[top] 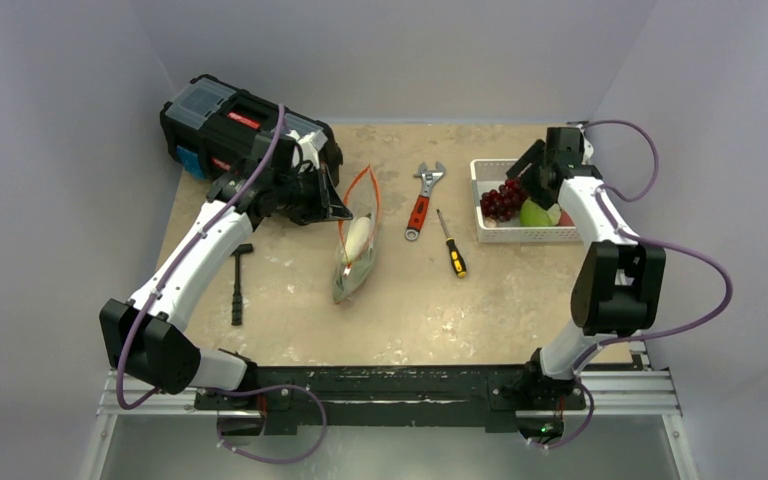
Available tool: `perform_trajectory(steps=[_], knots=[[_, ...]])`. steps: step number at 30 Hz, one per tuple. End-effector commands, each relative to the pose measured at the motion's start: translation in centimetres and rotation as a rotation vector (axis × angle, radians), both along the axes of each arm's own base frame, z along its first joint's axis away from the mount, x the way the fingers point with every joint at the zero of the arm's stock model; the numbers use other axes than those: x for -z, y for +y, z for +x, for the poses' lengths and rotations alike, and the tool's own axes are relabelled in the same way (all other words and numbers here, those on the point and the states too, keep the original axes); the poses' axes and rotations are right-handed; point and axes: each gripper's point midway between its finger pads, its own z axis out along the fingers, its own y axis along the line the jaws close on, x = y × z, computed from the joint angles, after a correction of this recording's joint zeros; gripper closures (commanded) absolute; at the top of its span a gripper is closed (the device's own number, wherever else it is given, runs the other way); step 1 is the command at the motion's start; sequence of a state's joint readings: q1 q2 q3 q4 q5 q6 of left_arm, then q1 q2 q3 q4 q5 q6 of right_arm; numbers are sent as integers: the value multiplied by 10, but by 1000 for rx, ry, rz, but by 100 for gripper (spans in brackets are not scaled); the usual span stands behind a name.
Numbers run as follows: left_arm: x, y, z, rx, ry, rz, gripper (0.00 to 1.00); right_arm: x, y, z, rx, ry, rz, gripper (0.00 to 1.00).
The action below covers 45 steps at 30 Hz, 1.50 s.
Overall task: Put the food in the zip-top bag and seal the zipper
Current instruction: Adjust the fake fruit in the bin, then pick up the fake fruit from the bin.
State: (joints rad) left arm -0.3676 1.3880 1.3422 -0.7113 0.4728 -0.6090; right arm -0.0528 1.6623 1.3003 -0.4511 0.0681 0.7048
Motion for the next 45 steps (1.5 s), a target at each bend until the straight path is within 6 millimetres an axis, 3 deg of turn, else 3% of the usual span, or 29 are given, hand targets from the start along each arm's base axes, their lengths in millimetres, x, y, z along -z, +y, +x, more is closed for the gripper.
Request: perform_trajectory(steps=[1, 5, 17, 21, 24, 27, 29, 32, 36, 40, 45], knots=[[-9, -5, 3, 12, -38, -27, 100, -17, -15, 24, 76, -63, -43, 28], [-7, -6, 4, 15, -29, -29, 100, -6, -13, 31, 86, -53, -21, 29], [-7, -6, 3, 16, -27, -29, 100, 66, -14, 32, 123, 74, -52, 31], [-4, -7, 4, 19, -18, -30, 100, 80, -12, 33, 135, 129, -93, 33], [-5, -7, 5, 17, -21, -28, 100, 84, 3, 34, 112, 149, -131, 33], [-4, -7, 5, 16, -23, -25, 100, 86, 7, 36, 100, 145, -127, 42], [-3, -6, 6, 14, -21, -22, 100, 81, 9, 40, 75, 123, -120, 52], [-2, -6, 6, 15, -18, -22, 100, 61, 9, 42, 52, 77, -137, 75], [-3, -7, 6, 15, -18, -22, 100, 13, 5, 39, 29, -27, -171, 100], [-3, -6, 6, 12, -22, -20, 100, -35, 3, 33, 13, -130, -192, 100], [-2, -4, 7, 7, -25, -11, 100, -94, 16, 21, -37, -352, -143, 100]])
